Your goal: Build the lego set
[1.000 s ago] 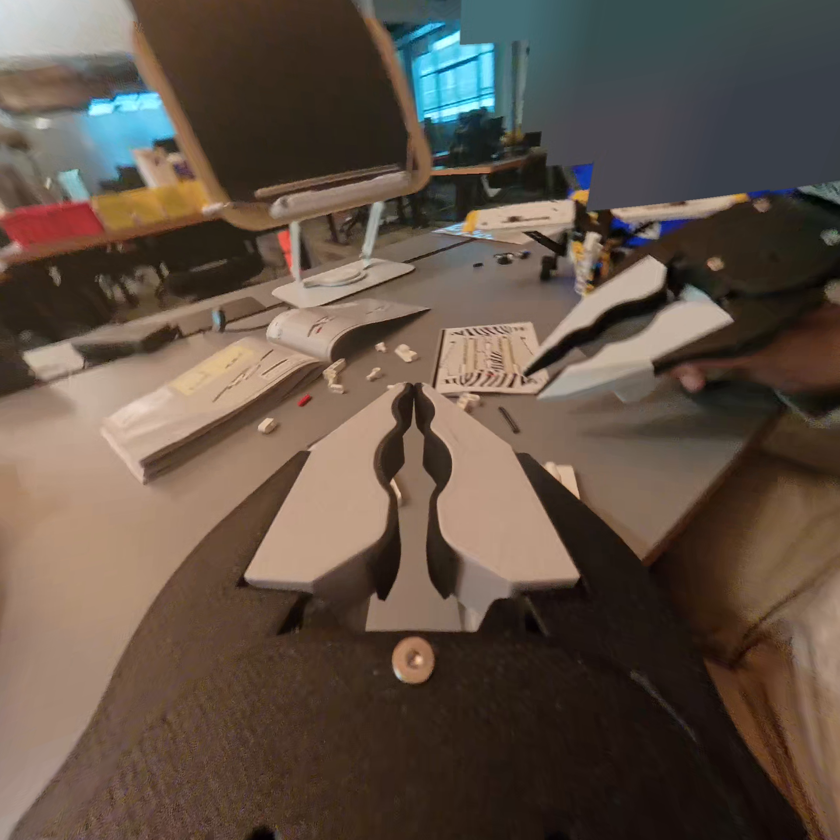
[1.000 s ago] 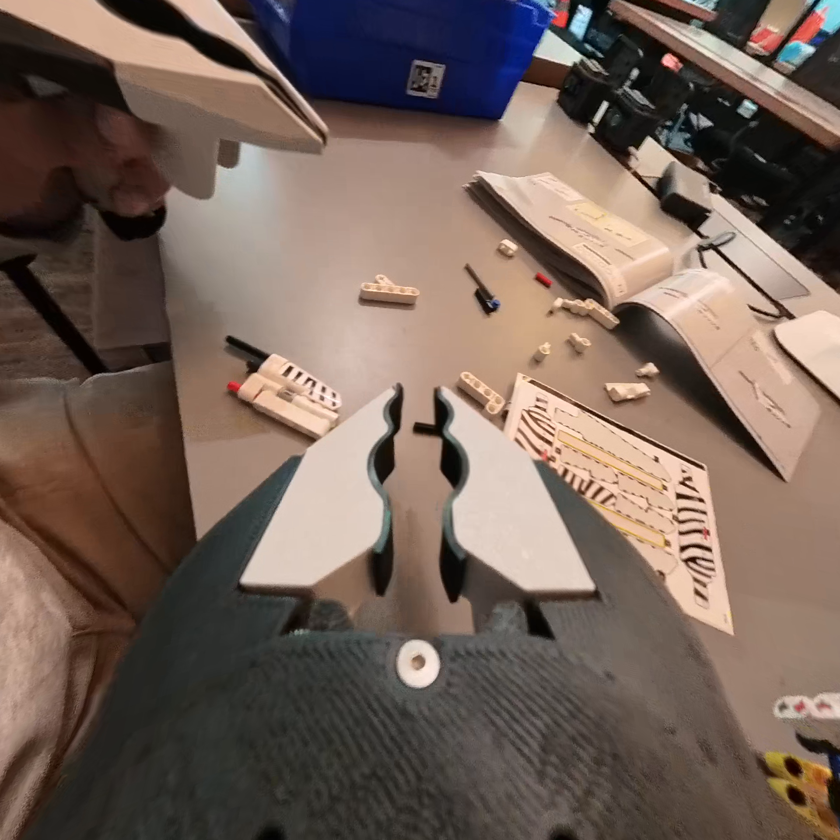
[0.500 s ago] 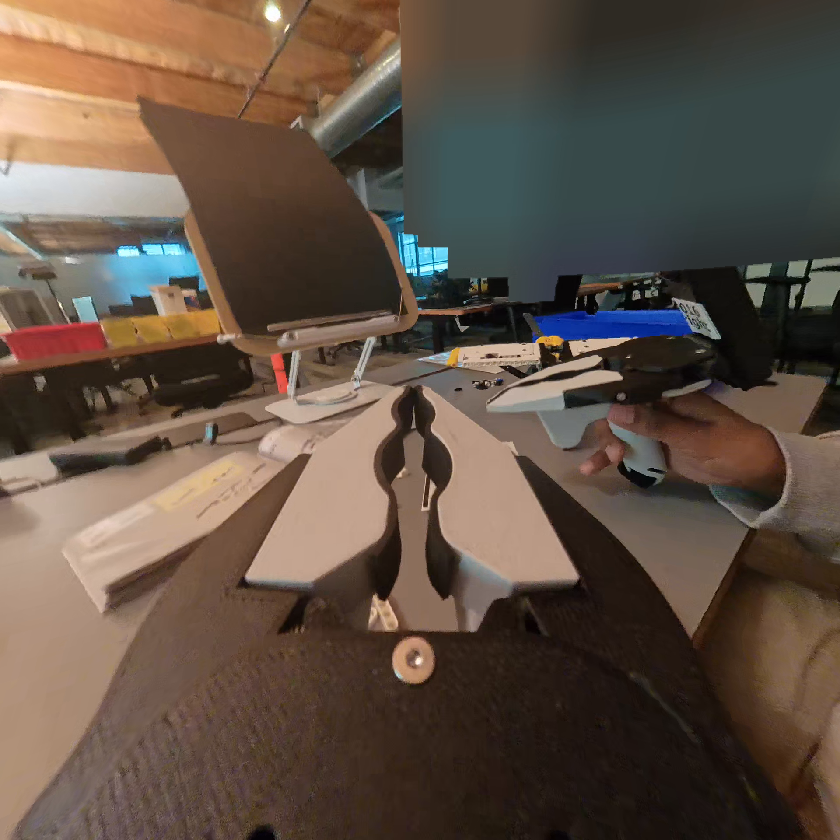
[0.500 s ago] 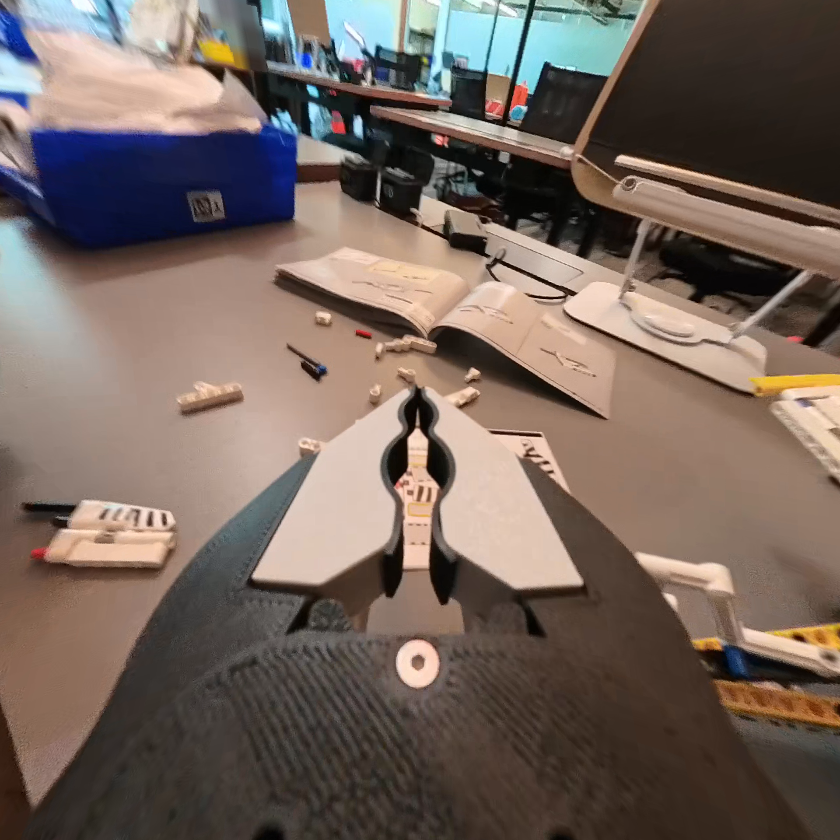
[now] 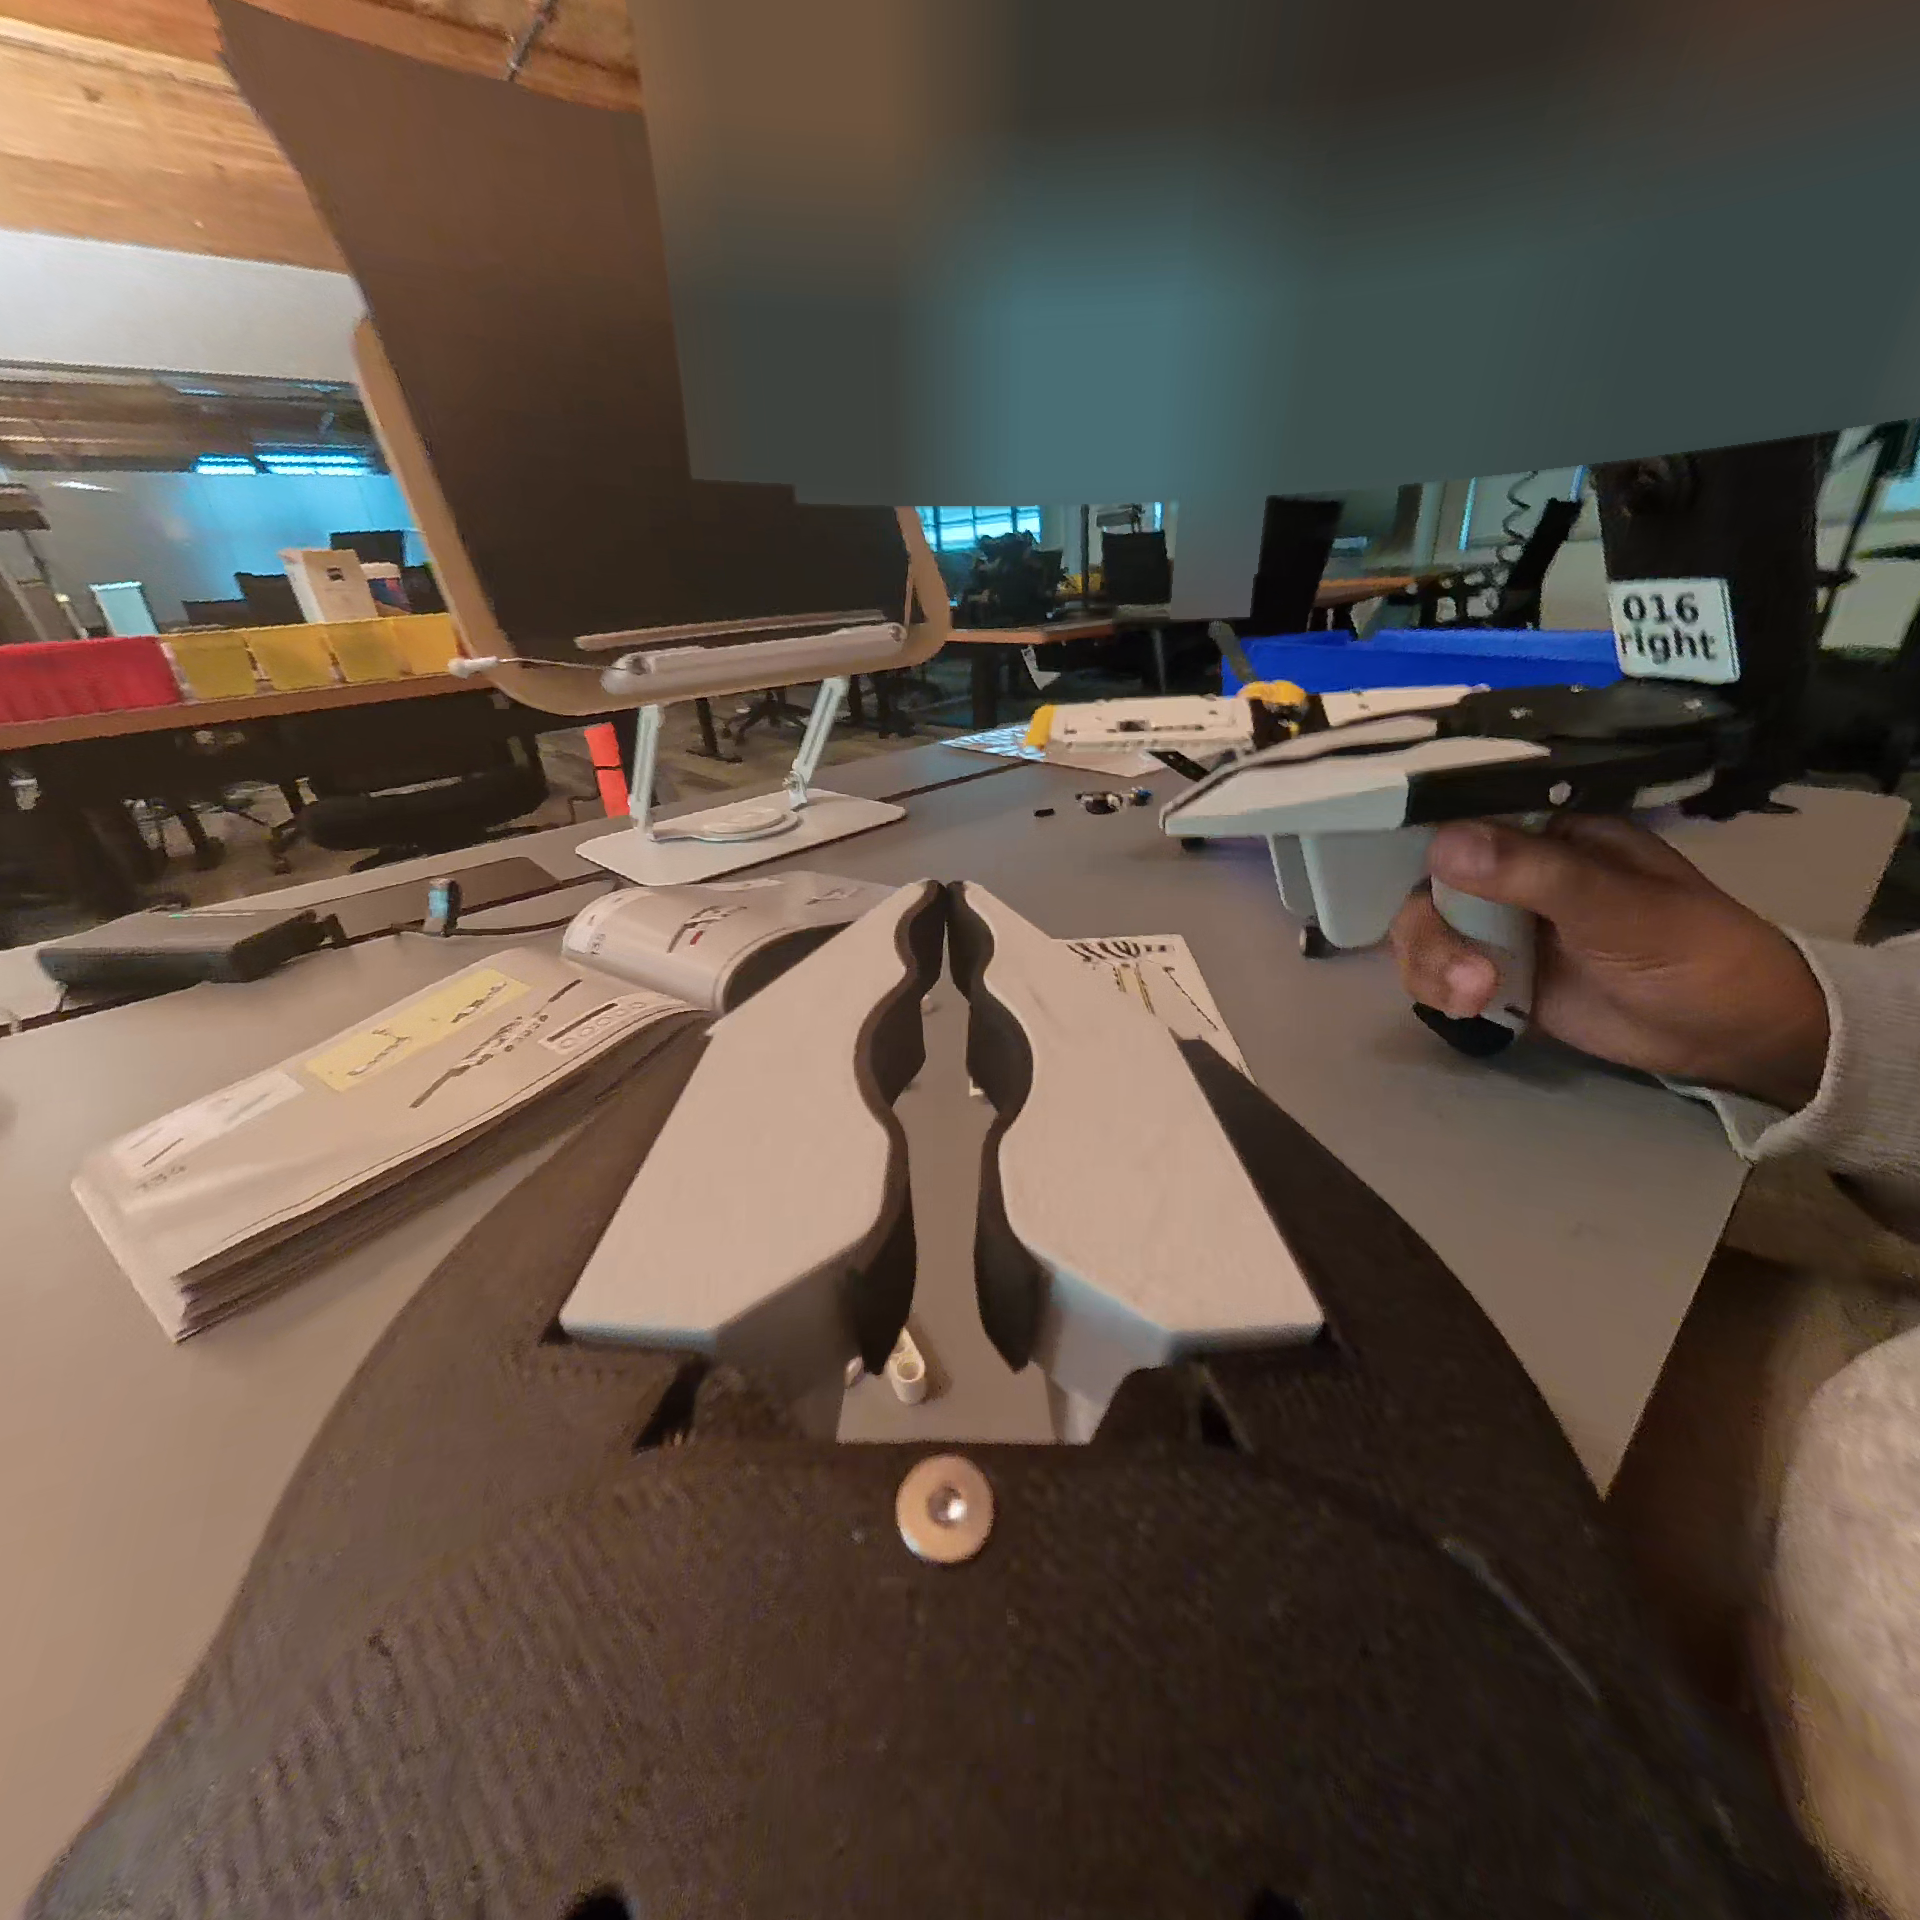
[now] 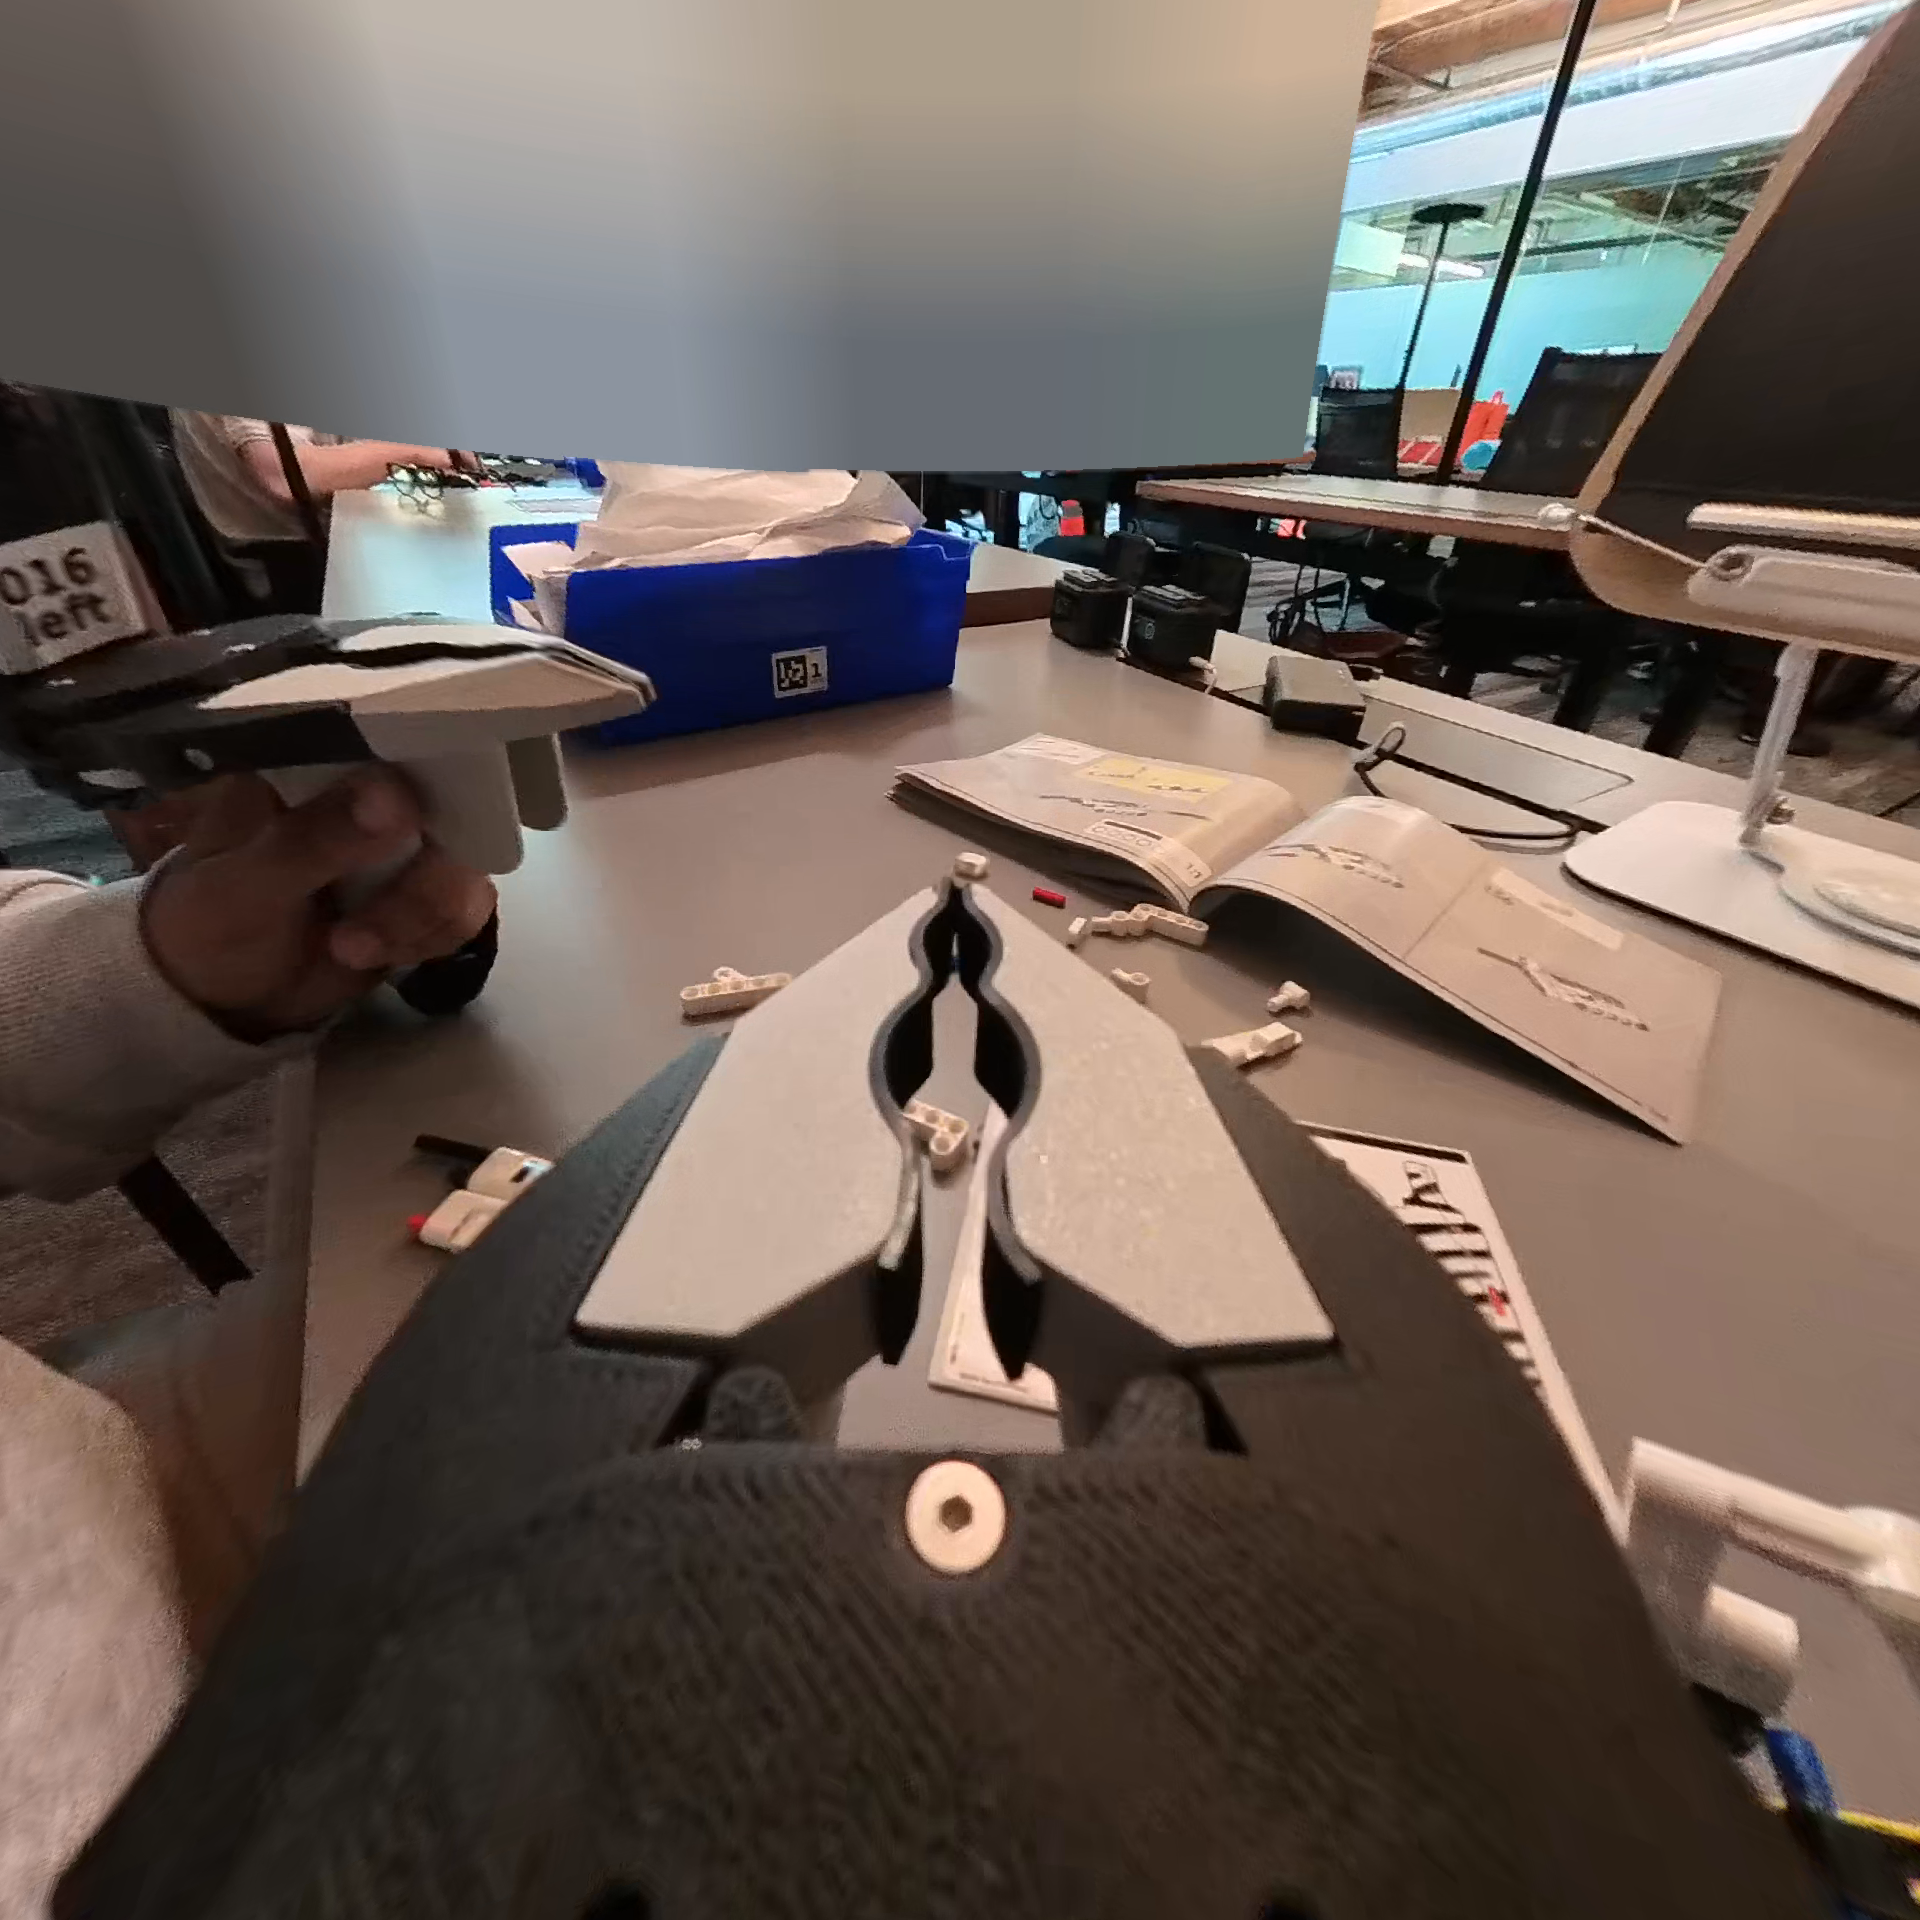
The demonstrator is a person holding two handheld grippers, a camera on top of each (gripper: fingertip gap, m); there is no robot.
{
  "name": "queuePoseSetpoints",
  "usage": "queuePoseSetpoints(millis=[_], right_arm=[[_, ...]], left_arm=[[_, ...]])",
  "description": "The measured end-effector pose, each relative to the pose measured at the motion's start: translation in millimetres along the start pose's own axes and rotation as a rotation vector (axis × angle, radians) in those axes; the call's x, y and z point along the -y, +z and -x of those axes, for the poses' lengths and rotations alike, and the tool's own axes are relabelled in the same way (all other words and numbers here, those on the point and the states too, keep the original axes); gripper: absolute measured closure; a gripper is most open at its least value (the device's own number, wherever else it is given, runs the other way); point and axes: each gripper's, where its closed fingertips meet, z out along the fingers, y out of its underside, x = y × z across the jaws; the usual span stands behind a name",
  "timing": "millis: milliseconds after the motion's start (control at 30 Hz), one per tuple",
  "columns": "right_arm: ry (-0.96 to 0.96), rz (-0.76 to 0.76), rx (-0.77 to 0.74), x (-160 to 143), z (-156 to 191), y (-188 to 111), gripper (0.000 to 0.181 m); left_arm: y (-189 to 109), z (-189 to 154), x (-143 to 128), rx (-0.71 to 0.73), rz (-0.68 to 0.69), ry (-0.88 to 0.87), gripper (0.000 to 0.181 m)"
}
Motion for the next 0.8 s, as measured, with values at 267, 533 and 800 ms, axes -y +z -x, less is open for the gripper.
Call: queuePoseSetpoints(millis=[267,533,800], right_arm=[[0.040,0.061,0.016,-10.8,0.3,0.5,0.164],[0.010,0.097,0.028,-16.0,8.2,-3.1,0.159],[0.002,0.083,0.017,-14.4,10.3,-8.9,0.157]], left_arm=[[-15.4,10.6,5.8,0.039,-0.058,-0.100,0.181],[-11.3,16.8,0.7,0.018,-0.025,-0.189,0.181],[-6.2,17.1,-4.4,-0.029,0.009,-0.264,0.181]])
